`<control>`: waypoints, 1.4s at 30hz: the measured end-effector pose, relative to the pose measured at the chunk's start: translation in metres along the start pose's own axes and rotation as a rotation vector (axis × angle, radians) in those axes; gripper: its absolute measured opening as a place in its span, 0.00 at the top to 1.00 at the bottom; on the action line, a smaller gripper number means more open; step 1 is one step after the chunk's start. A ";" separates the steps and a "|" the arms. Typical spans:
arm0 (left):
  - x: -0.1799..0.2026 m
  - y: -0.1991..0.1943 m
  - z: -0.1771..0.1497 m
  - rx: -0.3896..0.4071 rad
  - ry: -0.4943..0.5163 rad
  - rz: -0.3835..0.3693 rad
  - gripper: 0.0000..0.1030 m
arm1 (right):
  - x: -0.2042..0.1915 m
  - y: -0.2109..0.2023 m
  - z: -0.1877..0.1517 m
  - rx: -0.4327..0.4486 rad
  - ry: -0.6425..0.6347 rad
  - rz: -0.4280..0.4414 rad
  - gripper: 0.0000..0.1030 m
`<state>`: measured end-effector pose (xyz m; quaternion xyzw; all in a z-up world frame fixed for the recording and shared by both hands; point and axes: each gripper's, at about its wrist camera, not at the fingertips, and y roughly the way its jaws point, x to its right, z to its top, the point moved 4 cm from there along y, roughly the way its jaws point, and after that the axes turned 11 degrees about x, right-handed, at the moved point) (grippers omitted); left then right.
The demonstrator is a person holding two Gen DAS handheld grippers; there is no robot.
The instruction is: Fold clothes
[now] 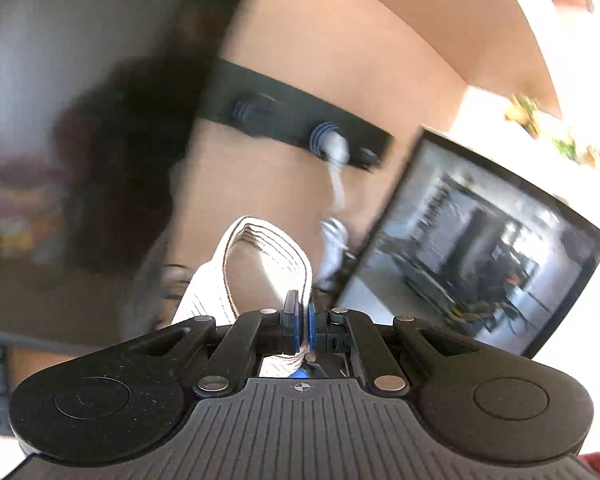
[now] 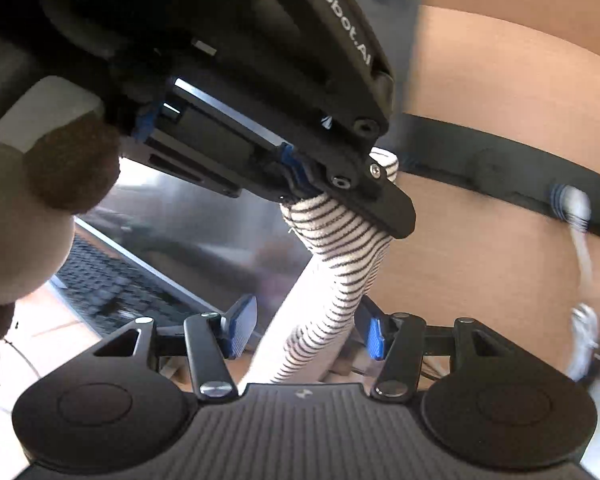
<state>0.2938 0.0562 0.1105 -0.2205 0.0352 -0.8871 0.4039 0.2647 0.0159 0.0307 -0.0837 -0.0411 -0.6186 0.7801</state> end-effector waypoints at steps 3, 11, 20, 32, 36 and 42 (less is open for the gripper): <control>0.022 0.040 -0.011 -0.055 0.028 -0.050 0.95 | 0.033 -0.015 -0.019 -0.057 0.034 -0.067 0.46; 0.035 0.099 -0.050 -0.187 0.029 -0.095 0.70 | 0.093 -0.059 -0.082 -0.262 0.160 -0.206 0.37; -0.025 0.060 -0.096 -0.295 0.142 0.110 0.24 | 0.130 -0.064 -0.123 -0.411 0.315 -0.241 0.41; -0.095 0.038 -0.159 -0.399 0.191 0.359 0.23 | 0.158 0.009 -0.144 -0.505 0.575 -0.196 0.55; -0.100 0.047 -0.156 -0.346 0.150 0.375 0.23 | 0.148 0.031 -0.139 -0.510 0.607 -0.111 0.69; -0.095 0.055 -0.153 -0.330 0.167 0.360 0.23 | 0.131 0.034 -0.121 -0.509 0.501 -0.037 0.69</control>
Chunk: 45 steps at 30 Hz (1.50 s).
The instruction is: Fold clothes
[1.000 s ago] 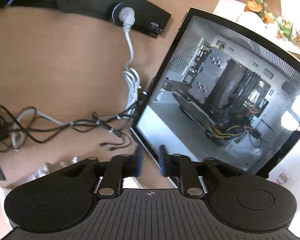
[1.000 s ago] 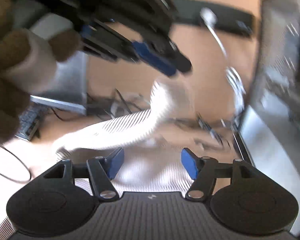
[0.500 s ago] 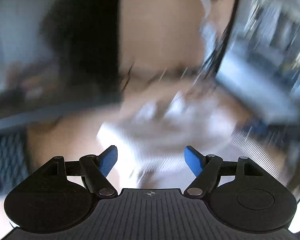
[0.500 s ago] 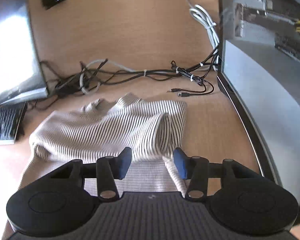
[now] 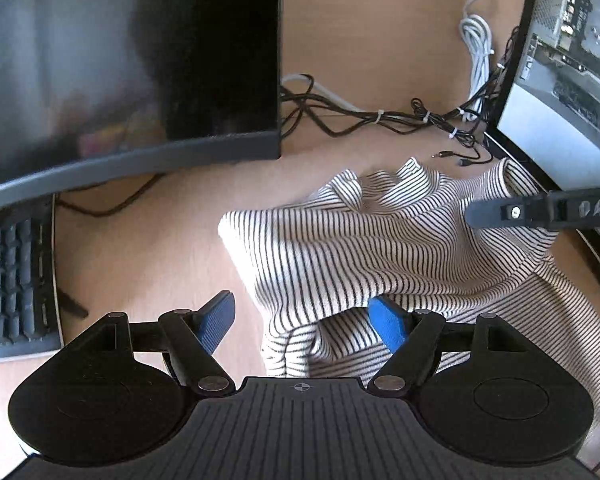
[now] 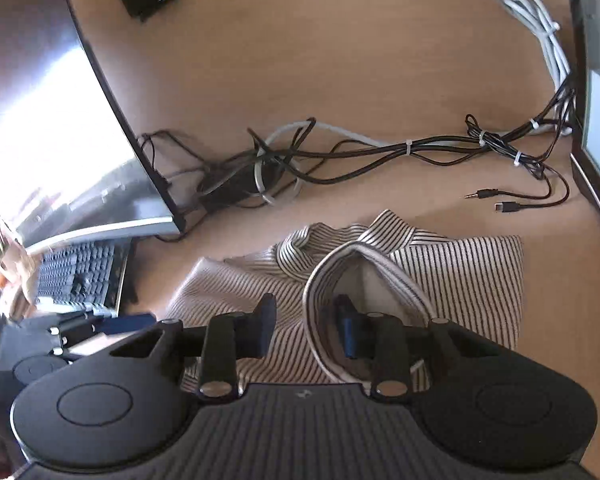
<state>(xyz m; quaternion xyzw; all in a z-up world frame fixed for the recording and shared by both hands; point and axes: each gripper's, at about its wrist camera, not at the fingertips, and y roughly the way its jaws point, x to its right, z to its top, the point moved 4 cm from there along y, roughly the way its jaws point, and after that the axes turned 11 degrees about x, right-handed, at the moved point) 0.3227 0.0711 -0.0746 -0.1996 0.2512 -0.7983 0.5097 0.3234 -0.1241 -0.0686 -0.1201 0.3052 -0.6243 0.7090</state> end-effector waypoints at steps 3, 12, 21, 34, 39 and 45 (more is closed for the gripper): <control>0.002 0.001 0.000 0.001 0.010 -0.001 0.23 | 0.003 0.005 -0.007 -0.041 -0.063 -0.076 0.59; 0.003 0.002 -0.001 -0.003 -0.011 -0.005 0.20 | 0.013 0.019 -0.019 -0.043 0.135 -0.046 0.00; 0.002 -0.002 -0.005 -0.016 -0.064 -0.017 0.15 | 0.008 0.025 -0.015 -0.077 0.098 -0.068 0.00; 0.003 -0.013 0.001 0.046 -0.073 -0.016 0.12 | -0.003 -0.012 0.008 0.037 -0.023 -0.059 0.46; 0.001 -0.014 0.004 0.075 -0.090 -0.009 0.12 | 0.002 -0.046 0.016 0.156 -0.173 -0.190 0.86; 0.007 -0.019 0.005 0.100 -0.008 -0.004 0.11 | 0.026 -0.053 0.014 0.097 -0.077 -0.203 0.88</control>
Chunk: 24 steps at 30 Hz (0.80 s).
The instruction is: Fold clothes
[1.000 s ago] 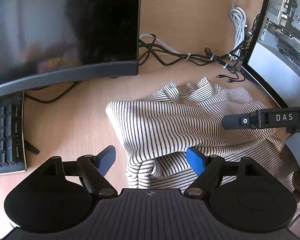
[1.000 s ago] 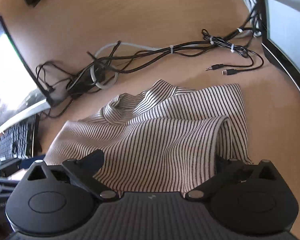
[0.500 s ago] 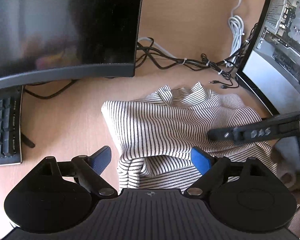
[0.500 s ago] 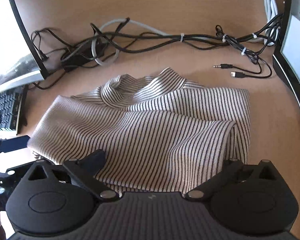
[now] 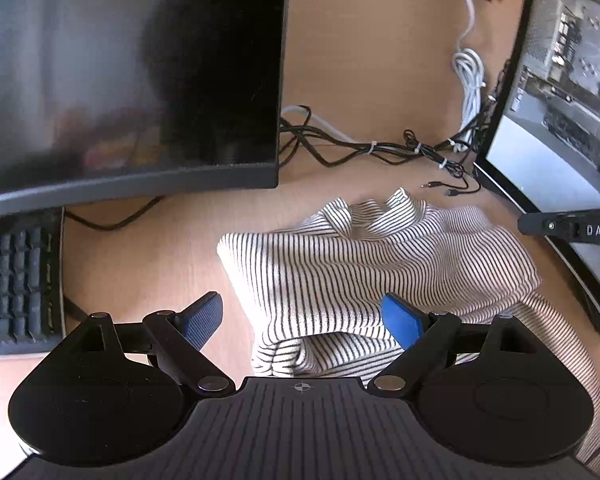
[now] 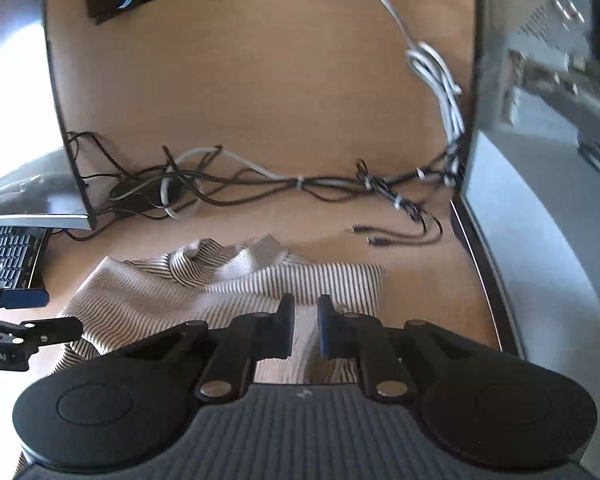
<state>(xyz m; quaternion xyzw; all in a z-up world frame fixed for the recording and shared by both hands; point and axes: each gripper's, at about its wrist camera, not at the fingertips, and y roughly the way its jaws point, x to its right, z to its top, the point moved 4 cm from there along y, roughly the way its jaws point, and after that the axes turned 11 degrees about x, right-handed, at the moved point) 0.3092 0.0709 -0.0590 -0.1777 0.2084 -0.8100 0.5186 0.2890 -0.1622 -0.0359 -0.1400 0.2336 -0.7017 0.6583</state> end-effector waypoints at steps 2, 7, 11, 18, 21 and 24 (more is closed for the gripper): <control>-0.002 -0.001 -0.001 -0.002 0.001 0.006 0.11 | 0.003 0.002 -0.003 -0.025 0.019 0.006 0.88; -0.007 0.000 -0.002 -0.013 -0.028 0.019 0.11 | 0.010 0.008 -0.012 -0.089 0.132 0.053 0.88; -0.009 0.001 -0.003 -0.025 -0.059 0.021 0.11 | 0.009 0.022 -0.014 -0.118 0.190 0.065 0.88; -0.013 0.000 -0.007 -0.042 -0.087 0.020 0.10 | 0.001 0.040 -0.017 -0.143 0.154 0.023 0.88; -0.014 0.001 -0.011 -0.055 -0.097 0.024 0.10 | 0.000 0.045 -0.016 -0.151 0.140 0.022 0.88; -0.014 0.000 -0.013 -0.062 -0.102 0.028 0.10 | -0.002 0.049 -0.020 -0.175 0.137 0.043 0.85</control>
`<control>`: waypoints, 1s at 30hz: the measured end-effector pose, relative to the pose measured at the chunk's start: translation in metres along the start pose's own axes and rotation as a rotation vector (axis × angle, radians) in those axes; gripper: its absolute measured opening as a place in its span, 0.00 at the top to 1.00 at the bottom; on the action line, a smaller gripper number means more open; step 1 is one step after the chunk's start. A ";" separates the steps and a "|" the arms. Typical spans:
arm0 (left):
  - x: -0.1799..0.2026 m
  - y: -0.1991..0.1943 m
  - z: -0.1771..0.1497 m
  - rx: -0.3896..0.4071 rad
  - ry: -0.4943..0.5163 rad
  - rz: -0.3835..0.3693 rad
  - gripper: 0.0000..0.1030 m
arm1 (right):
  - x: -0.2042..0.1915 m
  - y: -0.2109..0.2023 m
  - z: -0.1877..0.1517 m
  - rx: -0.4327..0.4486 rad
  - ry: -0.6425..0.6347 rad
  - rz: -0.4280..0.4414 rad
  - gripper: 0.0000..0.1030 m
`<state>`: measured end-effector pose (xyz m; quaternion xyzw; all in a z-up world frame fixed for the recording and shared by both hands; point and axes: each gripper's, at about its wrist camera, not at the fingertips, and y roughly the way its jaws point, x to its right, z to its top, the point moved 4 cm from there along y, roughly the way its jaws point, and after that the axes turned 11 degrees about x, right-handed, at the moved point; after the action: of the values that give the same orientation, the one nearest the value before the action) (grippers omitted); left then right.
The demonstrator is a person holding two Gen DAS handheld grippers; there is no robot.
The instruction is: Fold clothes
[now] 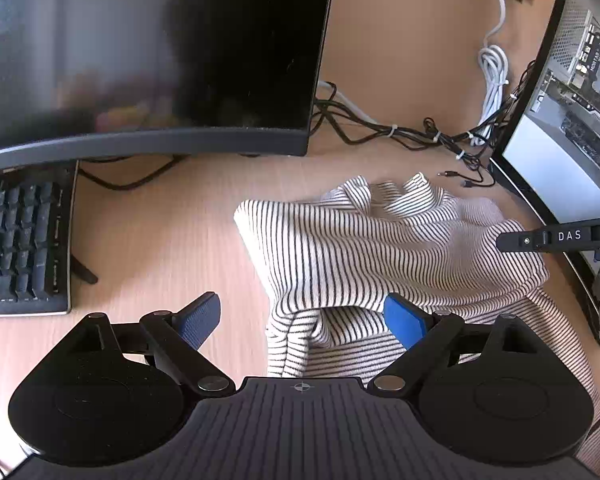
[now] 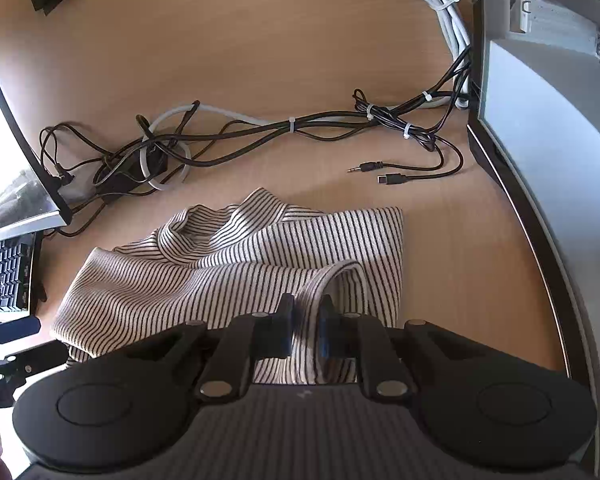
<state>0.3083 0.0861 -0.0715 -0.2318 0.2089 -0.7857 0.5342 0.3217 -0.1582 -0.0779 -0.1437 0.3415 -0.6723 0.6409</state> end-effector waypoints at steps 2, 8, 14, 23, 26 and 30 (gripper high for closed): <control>-0.001 -0.001 -0.001 -0.003 -0.005 0.004 0.10 | -0.001 0.004 -0.002 -0.018 -0.002 0.013 0.73; -0.001 -0.003 -0.001 -0.005 -0.013 0.013 0.10 | -0.024 -0.005 0.003 0.043 -0.128 0.055 0.94; 0.005 0.000 0.005 0.001 -0.032 -0.002 0.09 | -0.037 -0.040 0.037 0.224 -0.335 0.013 0.95; 0.023 0.011 0.009 -0.019 0.020 -0.010 0.09 | 0.008 0.017 0.000 0.077 -0.337 -0.090 0.95; 0.028 0.012 0.011 -0.015 0.039 -0.021 0.09 | 0.010 0.015 0.003 0.083 -0.327 -0.087 0.95; 0.034 0.008 0.017 0.019 0.046 -0.052 0.09 | 0.014 0.006 0.010 0.107 -0.312 -0.098 0.88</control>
<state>0.3132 0.0501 -0.0575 -0.2139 0.2076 -0.8065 0.5106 0.3310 -0.1740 -0.0783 -0.2285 0.1942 -0.6896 0.6592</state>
